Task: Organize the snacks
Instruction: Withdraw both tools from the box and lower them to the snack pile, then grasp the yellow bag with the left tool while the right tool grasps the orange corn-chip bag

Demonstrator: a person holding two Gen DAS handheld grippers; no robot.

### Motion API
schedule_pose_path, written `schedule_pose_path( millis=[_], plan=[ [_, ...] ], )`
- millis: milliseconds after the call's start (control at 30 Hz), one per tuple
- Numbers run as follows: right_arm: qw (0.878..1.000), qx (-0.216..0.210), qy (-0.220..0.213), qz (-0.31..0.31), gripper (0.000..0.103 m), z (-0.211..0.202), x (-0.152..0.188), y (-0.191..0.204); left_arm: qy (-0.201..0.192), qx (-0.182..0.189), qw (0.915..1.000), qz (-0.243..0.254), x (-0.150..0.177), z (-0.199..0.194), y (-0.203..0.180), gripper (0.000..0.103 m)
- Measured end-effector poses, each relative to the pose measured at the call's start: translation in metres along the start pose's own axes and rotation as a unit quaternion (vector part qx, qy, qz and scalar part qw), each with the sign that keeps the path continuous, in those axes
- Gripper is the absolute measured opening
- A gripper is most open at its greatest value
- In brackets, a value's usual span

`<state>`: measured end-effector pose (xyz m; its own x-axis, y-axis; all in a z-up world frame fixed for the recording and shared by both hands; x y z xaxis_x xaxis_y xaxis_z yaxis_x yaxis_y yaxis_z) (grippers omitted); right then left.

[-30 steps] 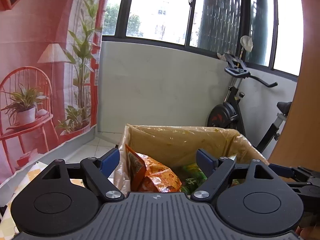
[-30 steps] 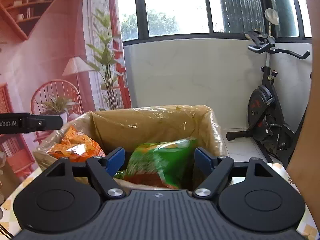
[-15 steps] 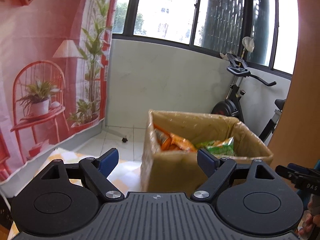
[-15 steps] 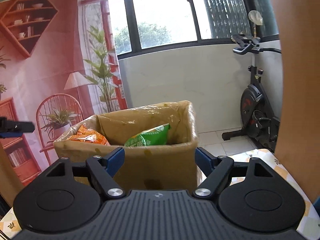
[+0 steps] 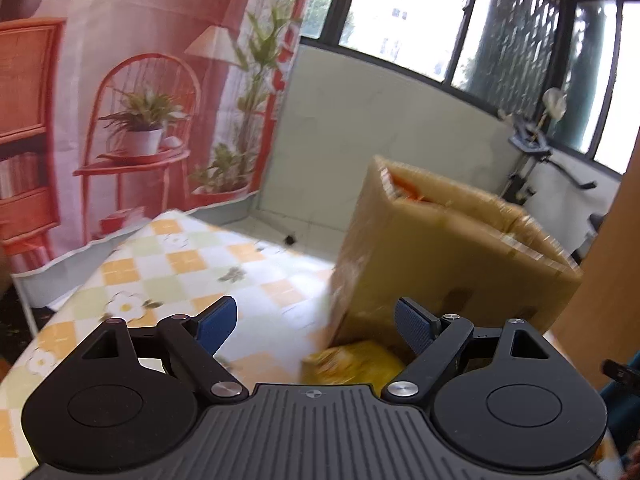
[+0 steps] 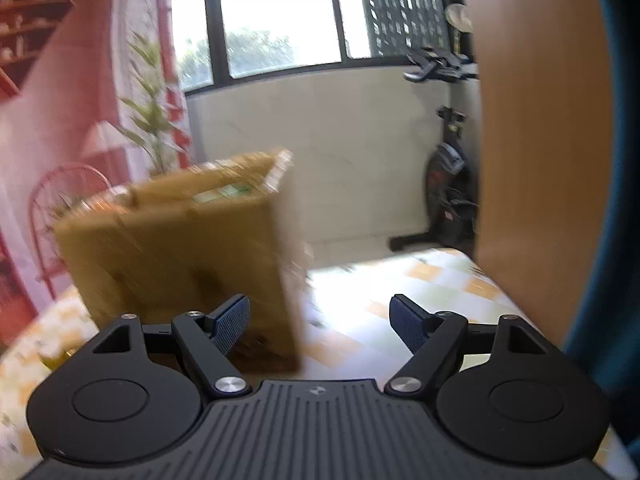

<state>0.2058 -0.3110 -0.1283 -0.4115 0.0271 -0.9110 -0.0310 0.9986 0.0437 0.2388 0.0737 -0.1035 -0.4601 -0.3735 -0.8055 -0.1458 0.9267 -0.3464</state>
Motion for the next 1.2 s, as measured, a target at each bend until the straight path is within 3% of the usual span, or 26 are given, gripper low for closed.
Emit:
schedule_pose_path(
  millis=[300,367,433,667,1200],
  plan=[
    [0.997,0.045,0.064,0.001,0.08,0.001,0.048,-0.027,0.05,-0.004,0.9986,-0.018,0.023,0.007,0.018,0.088],
    [0.996,0.053,0.078,-0.008,0.086,0.007,0.054,-0.027,0.054,-0.001,0.9983,-0.019,0.026,0.006,0.016,0.088],
    [0.994,0.06,0.086,-0.013,0.087,0.013,0.059,-0.029,0.057,0.0,0.9982,-0.018,0.027,0.007,0.016,0.088],
    [0.991,0.046,0.126,0.011,0.088,0.033,0.079,-0.04,0.061,0.001,0.998,-0.014,0.033,0.006,0.014,0.088],
    [0.992,0.041,0.116,0.038,0.093,0.031,0.09,-0.035,0.08,0.002,0.9968,-0.004,0.044,0.014,0.005,0.088]
  ],
)
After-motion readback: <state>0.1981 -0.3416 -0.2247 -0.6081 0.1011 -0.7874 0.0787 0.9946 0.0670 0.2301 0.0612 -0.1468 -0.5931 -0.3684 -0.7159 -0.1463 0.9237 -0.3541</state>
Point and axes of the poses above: each gripper's, at about its wrist camera, not at the fingertips, and z roughly the way its jaws point, y to its left, x to its underside, the point moved 2 cm from there along z, roughly the way its jaws point, and after that the axes turned 9 degrees about -z, right-handed, at the moved point
